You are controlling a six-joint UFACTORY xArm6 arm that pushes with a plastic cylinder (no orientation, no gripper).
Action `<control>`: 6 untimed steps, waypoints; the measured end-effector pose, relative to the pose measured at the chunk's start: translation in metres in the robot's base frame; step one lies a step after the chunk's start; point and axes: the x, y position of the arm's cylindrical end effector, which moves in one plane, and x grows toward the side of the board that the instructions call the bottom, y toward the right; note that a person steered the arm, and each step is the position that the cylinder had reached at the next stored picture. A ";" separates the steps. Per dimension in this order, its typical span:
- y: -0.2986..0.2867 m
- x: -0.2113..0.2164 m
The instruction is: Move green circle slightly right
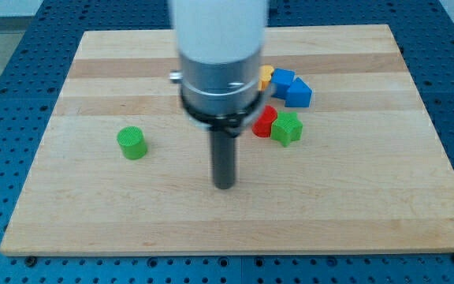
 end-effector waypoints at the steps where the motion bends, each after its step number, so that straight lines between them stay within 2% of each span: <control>1: -0.065 0.006; 3: -0.180 0.000; 4: -0.208 -0.035; 5: -0.207 -0.069; 6: -0.185 -0.075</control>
